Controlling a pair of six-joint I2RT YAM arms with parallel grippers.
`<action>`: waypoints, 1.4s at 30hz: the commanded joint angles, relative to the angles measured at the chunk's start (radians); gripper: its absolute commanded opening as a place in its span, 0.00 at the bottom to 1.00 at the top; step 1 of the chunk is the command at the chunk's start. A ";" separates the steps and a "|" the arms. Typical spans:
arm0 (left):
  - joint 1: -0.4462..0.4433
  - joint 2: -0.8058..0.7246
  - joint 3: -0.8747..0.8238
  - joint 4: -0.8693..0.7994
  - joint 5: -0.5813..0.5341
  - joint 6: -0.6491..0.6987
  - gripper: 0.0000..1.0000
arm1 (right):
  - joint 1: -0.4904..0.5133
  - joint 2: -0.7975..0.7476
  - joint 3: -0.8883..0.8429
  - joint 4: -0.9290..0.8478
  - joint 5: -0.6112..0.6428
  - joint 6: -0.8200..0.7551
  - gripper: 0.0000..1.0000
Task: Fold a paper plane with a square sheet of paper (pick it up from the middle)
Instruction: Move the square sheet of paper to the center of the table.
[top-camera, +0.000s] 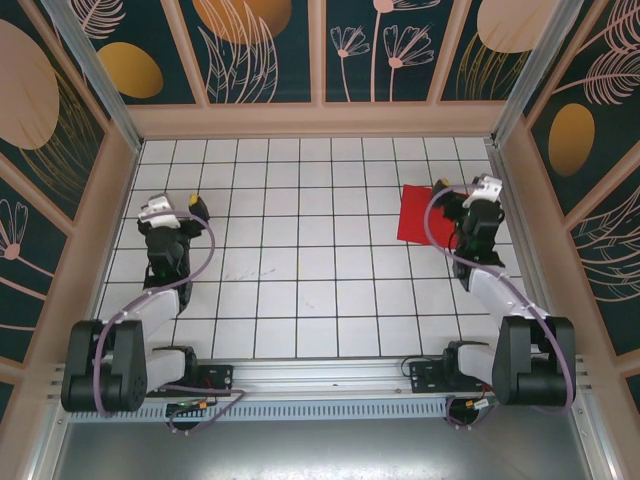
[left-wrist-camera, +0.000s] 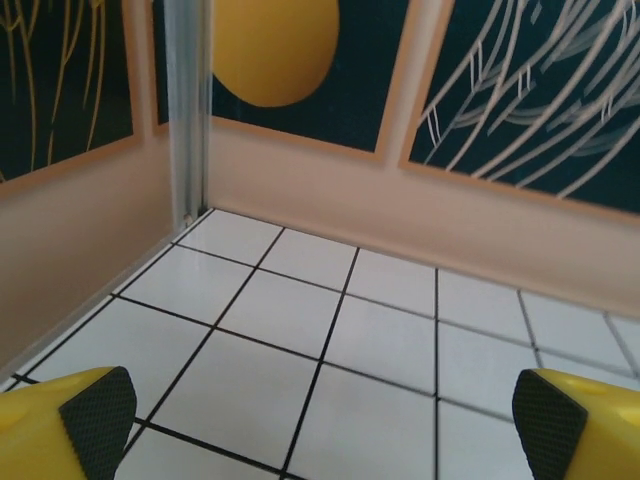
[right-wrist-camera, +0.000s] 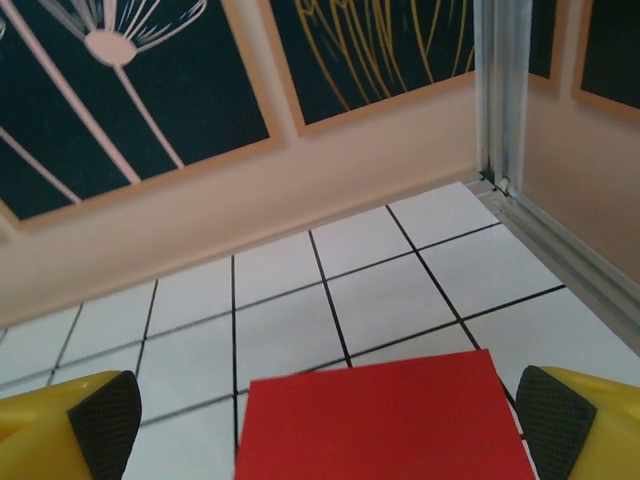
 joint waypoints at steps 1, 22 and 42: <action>0.006 -0.084 0.101 -0.322 -0.023 -0.181 0.99 | 0.013 0.017 0.095 -0.367 -0.001 0.191 0.99; 0.006 -0.145 0.212 -0.576 0.307 -0.273 0.99 | 0.096 0.547 0.403 -0.563 -0.321 0.325 0.97; 0.006 -0.111 0.198 -0.557 0.325 -0.282 0.99 | 0.541 0.578 0.267 -0.679 -0.217 0.484 0.95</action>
